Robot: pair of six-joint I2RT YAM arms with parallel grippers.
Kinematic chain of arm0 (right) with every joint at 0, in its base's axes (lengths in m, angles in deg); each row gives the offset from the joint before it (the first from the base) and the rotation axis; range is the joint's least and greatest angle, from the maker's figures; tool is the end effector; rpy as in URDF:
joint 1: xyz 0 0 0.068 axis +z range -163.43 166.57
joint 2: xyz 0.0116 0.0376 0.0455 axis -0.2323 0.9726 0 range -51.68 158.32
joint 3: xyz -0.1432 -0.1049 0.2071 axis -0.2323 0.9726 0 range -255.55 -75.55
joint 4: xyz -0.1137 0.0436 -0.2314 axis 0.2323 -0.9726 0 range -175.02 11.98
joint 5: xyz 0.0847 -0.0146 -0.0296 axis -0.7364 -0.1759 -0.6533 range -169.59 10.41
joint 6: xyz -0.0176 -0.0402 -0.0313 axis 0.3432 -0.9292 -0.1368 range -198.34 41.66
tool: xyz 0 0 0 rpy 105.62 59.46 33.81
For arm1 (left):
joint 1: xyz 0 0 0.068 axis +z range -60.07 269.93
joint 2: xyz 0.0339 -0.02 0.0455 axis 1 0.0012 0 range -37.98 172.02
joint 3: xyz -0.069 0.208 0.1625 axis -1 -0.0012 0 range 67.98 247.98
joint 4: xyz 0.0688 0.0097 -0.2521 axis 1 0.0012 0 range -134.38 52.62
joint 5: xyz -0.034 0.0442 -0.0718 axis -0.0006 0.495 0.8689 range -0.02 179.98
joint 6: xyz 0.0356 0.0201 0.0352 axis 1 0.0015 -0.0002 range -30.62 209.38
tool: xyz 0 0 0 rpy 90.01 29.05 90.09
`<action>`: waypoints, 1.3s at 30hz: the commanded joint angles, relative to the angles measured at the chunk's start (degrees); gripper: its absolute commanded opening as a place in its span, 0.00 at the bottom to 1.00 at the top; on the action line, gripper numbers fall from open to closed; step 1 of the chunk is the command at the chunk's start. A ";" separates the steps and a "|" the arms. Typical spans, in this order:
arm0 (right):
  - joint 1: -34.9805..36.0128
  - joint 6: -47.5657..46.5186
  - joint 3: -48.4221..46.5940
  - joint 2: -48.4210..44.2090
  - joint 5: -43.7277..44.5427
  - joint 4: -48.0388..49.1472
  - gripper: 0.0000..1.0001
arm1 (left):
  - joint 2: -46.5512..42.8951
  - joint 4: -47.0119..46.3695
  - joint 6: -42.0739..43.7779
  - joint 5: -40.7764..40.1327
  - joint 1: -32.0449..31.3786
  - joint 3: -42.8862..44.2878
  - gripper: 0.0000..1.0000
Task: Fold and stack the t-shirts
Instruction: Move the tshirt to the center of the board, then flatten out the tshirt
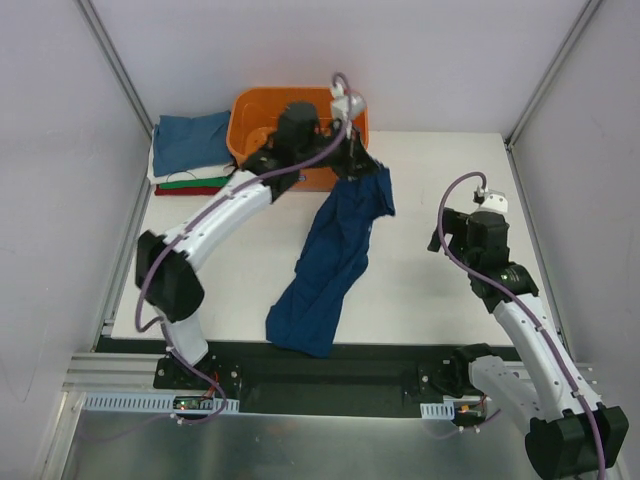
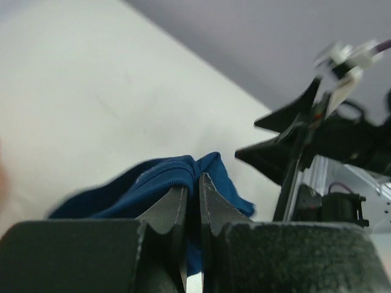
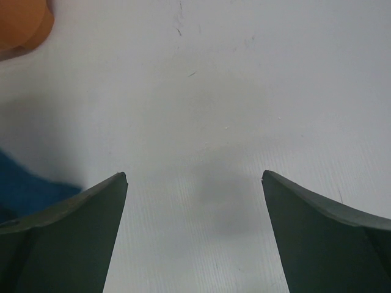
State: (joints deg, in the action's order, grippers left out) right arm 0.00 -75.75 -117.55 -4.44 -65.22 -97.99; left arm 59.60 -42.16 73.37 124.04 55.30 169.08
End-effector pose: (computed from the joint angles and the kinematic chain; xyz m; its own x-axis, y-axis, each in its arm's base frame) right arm 0.1853 0.0352 0.2985 -0.4142 -0.0538 -0.9086 0.0122 0.9978 -0.0647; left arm 0.3172 -0.2433 0.4525 -0.2388 -0.1128 -0.9645 0.9006 0.3458 -0.2634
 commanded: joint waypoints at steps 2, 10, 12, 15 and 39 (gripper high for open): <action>0.02 2.07 -2.74 0.92 5.05 -2.79 0.97 | 13.49 -0.73 -7.44 -0.33 -5.44 -1.63 0.00; -0.51 3.04 -5.63 2.85 3.13 -5.52 0.97 | 21.44 6.57 -7.73 1.10 -5.71 2.55 0.99; -0.51 1.98 -6.86 5.91 -0.46 -6.14 0.97 | 15.03 6.66 -6.58 -2.41 -5.80 -1.58 0.99; -0.51 1.01 -10.02 11.79 -6.08 -6.75 0.97 | 4.66 6.75 -5.26 -7.58 -5.71 -11.95 0.99; 8.98 5.85 -24.53 46.53 -18.68 -2.62 0.79 | -27.54 13.25 -26.09 -10.16 -8.78 -66.56 0.83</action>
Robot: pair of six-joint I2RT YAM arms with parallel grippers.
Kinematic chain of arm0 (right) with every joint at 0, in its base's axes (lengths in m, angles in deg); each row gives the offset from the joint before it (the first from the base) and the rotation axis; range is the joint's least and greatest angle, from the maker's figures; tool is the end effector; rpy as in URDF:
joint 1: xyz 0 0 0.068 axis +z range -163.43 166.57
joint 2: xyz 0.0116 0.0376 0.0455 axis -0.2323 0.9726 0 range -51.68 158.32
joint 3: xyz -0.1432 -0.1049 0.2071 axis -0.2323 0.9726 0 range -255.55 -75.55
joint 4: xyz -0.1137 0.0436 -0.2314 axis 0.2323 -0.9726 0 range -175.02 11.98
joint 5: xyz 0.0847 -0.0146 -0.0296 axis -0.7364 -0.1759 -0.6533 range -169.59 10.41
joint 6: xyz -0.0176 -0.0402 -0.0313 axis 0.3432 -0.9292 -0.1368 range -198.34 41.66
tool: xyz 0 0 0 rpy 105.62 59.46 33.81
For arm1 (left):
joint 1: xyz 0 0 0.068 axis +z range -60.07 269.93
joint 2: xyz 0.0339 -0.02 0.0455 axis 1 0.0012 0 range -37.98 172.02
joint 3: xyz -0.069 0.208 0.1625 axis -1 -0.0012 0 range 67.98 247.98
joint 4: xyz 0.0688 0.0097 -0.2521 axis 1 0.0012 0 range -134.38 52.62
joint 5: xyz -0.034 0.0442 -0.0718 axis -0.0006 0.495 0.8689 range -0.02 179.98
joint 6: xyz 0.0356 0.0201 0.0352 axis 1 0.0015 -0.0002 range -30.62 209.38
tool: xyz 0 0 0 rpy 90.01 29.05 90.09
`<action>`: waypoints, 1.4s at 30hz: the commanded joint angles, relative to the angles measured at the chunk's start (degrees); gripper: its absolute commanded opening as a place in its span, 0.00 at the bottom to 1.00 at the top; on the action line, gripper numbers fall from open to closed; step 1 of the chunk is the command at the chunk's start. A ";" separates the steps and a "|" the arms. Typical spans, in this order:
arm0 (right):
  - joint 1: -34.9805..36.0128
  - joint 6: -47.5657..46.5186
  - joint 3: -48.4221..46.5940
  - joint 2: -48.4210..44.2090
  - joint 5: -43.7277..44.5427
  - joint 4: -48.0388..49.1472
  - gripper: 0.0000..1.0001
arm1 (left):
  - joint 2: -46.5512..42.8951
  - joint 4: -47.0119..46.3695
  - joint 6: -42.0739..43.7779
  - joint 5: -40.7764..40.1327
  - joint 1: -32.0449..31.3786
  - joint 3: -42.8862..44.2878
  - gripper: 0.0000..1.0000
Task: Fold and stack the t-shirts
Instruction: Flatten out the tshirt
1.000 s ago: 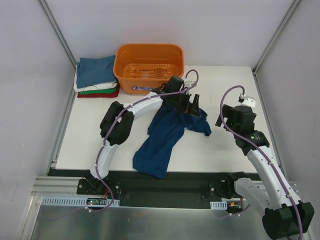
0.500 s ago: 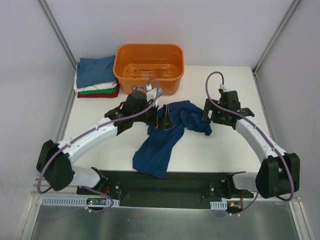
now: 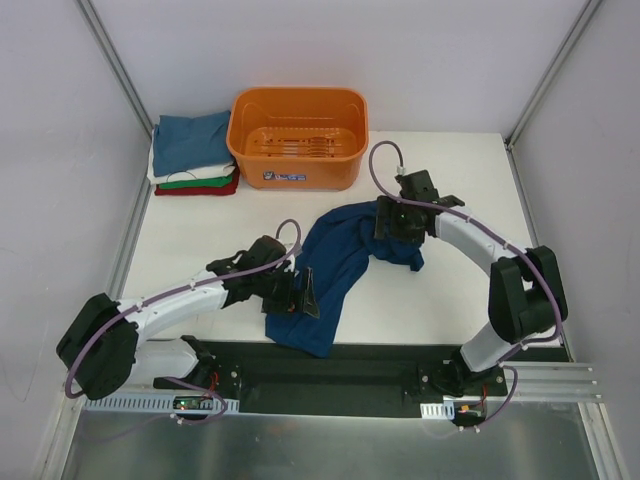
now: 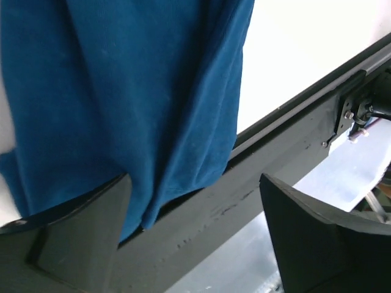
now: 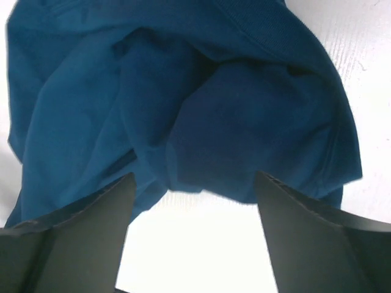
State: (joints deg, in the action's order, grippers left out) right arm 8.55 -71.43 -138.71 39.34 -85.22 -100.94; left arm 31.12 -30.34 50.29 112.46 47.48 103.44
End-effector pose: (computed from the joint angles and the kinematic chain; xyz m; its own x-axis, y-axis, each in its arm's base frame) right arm 0.3127 0.1300 0.2312 -0.7650 -0.1796 -0.6185 -0.3404 0.9280 0.1515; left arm 0.1643 -0.1688 0.1954 -0.9364 0.0669 -0.3445 0.2876 0.7089 -0.6440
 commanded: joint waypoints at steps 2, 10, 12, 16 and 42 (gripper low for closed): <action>0.43 1.96 -3.99 4.15 3.15 -0.20 0.63 | 4.01 1.86 -2.48 1.34 -1.22 -0.49 0.67; -1.05 3.89 -1.62 1.71 13.36 -3.62 0.01 | 8.95 6.34 0.24 1.25 -1.84 2.77 0.49; -3.15 4.77 0.57 0.30 14.68 -3.63 0.01 | 8.16 7.05 0.33 0.99 -1.84 3.38 0.55; -7.55 5.65 2.77 -2.25 15.65 -4.85 0.01 | 6.84 7.40 1.21 2.12 -2.28 4.52 0.52; -11.52 2.84 4.01 -5.33 12.13 -5.56 0.01 | 9.75 16.72 3.67 0.19 -6.58 7.96 0.00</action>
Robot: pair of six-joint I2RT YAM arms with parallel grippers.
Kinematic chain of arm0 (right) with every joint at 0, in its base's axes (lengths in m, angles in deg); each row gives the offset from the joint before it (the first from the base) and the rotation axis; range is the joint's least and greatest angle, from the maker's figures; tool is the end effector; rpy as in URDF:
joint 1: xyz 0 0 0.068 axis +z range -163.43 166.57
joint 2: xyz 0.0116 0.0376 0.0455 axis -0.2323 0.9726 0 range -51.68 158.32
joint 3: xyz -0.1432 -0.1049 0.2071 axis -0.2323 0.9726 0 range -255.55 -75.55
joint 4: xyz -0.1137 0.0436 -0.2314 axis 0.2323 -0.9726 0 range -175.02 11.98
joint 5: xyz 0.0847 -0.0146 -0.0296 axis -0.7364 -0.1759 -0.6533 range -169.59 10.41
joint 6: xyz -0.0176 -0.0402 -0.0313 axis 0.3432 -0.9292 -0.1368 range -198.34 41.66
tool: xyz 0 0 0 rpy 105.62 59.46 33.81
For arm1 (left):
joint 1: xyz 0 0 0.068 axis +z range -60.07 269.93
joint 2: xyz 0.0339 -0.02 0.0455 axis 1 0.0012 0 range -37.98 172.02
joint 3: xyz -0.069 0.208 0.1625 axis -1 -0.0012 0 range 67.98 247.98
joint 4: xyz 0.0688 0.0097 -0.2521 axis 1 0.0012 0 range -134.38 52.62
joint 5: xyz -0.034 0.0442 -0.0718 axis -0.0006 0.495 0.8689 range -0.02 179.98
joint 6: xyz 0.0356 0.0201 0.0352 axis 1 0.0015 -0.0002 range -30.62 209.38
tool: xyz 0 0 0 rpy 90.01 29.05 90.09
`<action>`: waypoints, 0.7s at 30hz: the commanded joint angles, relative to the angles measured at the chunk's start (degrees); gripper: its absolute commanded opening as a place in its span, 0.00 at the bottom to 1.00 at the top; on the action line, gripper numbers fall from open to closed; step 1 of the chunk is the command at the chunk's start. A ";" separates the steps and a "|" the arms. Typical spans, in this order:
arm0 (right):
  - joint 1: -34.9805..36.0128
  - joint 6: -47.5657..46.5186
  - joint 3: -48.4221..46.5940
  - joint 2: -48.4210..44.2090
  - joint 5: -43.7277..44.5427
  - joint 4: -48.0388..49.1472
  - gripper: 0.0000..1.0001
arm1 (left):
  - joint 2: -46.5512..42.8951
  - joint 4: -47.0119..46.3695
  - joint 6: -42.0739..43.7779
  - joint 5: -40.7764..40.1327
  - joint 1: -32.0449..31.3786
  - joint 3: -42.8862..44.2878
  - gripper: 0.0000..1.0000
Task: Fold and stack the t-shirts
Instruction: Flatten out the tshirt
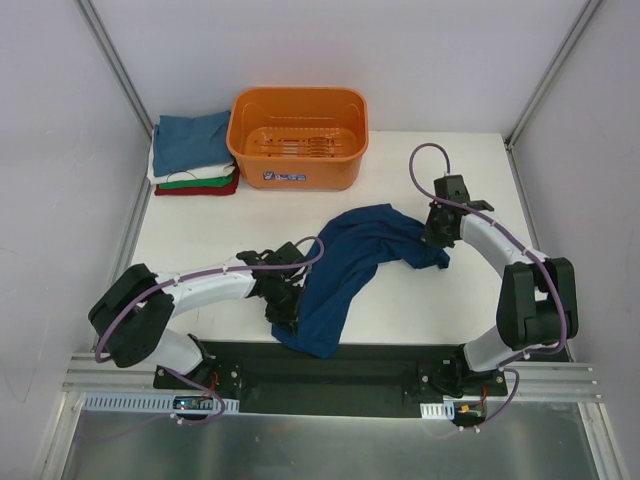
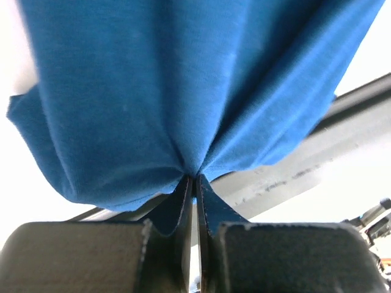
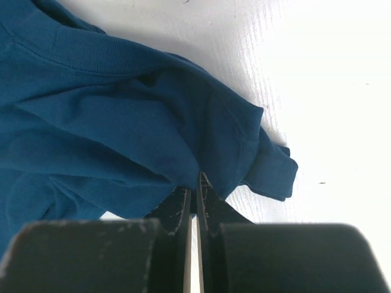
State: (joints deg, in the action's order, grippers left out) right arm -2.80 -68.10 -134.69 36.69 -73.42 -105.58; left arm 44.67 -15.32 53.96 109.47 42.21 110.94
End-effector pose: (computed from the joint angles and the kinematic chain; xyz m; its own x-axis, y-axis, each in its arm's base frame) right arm 0.3108 0.0545 0.2185 -0.8316 0.0238 -0.5549 0.0227 0.9997 0.0088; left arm 0.1609 -0.1946 0.1648 -0.9623 0.2462 -0.1153 0.2713 0.8435 -0.4635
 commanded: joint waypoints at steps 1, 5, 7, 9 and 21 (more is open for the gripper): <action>-0.26 -0.40 0.07 -2.77 0.50 -0.84 0.01 | -4.42 2.66 -0.09 3.19 -1.41 0.20 0.00; -0.96 -0.48 0.07 -3.83 1.56 -1.98 0.01 | -7.67 8.37 0.35 -0.65 -1.41 2.20 0.00; -1.32 -0.57 0.16 -5.40 3.13 -2.33 0.01 | -9.96 12.31 1.14 -4.44 -1.32 5.71 0.00; -2.02 -0.75 0.07 -7.50 4.02 -3.38 0.01 | -11.46 14.44 1.84 -11.29 -1.23 8.88 0.00; -4.39 -2.24 -3.44 -20.87 10.60 -8.75 0.01 | -8.21 2.44 11.58 -37.42 17.30 27.52 0.00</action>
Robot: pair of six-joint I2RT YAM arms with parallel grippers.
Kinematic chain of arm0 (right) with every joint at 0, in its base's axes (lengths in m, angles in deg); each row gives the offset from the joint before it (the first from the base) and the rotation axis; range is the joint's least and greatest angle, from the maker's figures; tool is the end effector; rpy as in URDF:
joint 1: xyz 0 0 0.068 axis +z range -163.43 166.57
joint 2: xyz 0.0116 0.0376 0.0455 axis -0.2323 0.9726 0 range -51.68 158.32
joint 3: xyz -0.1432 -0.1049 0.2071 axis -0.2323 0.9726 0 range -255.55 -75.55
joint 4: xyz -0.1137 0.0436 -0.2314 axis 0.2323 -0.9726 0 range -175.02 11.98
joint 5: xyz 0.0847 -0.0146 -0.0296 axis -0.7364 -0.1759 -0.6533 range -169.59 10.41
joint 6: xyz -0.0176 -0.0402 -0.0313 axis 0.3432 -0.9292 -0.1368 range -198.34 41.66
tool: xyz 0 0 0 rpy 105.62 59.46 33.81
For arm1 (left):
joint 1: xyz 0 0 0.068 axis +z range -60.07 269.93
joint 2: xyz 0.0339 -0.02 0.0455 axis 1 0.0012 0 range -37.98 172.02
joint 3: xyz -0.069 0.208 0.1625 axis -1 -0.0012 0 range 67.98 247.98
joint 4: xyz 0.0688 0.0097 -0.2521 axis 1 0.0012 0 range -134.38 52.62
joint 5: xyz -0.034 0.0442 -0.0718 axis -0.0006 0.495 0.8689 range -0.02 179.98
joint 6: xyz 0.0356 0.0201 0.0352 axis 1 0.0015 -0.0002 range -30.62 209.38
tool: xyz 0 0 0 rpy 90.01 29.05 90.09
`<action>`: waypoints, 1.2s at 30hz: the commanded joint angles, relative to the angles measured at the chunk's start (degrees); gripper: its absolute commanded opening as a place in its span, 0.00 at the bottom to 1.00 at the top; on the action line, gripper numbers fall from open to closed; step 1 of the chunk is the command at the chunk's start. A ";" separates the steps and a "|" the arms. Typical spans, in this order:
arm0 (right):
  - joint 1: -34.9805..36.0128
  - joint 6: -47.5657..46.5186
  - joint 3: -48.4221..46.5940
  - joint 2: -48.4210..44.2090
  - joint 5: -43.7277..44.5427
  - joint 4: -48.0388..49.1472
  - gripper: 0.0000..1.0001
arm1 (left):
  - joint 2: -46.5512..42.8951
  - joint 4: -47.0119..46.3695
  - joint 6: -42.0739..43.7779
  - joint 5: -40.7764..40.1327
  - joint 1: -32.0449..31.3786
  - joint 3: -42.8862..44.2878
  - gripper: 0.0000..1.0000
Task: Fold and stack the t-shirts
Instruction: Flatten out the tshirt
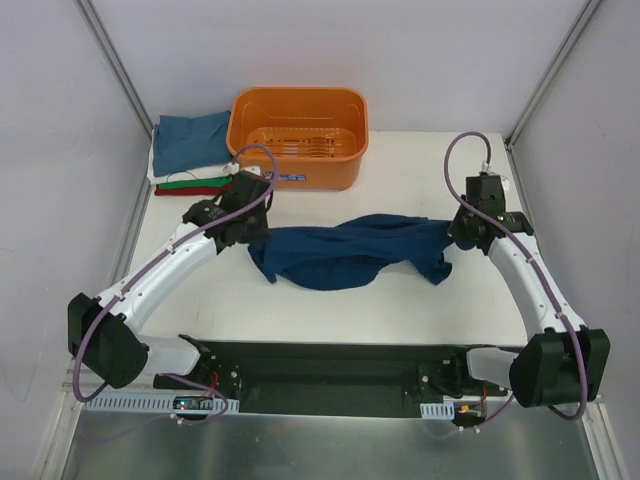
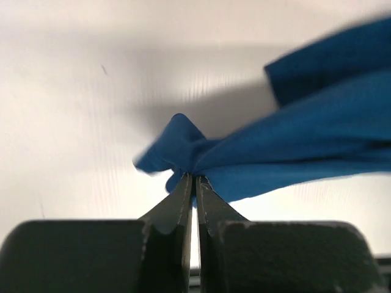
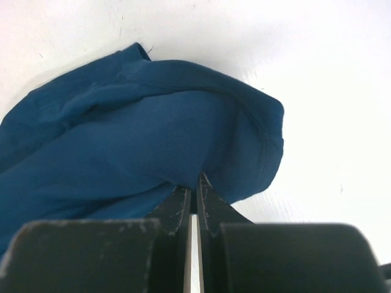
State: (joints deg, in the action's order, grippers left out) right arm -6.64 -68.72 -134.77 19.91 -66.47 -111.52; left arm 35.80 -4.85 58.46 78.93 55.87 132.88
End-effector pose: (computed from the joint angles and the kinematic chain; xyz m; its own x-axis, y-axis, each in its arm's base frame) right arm 0.2636 0.0233 0.2921 -0.6958 0.0811 -0.7137 0.1604 0.9861 -0.0443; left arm 0.2275 -0.1456 0.3071 -0.7597 -0.0951 -0.6433 0.0628 0.9739 -0.2182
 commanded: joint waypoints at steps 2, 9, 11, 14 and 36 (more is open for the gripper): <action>-0.90 -2.33 -5.45 -5.93 4.89 -4.12 0.00 | 1.80 -8.41 10.95 -7.49 4.62 8.91 0.00; -1.60 -5.05 -14.41 -15.50 6.75 -8.95 0.01 | -6.52 -9.73 14.65 -4.52 6.03 13.76 0.00; -1.51 -5.84 -16.62 -19.45 5.16 -10.71 0.01 | -13.70 -12.27 15.71 -1.54 6.03 12.80 0.00; -1.51 -6.55 -19.87 -25.16 1.47 -13.08 0.01 | -23.11 -14.56 16.50 4.43 6.03 10.95 0.00; -6.60 -7.87 -30.61 1.59 -1.86 -12.06 0.01 | -2.71 -14.39 4.64 13.83 12.26 8.92 0.00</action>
State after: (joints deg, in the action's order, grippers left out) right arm -10.14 -75.71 -167.10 9.66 -65.62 -128.13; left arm 23.34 -19.76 68.54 88.61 64.33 143.48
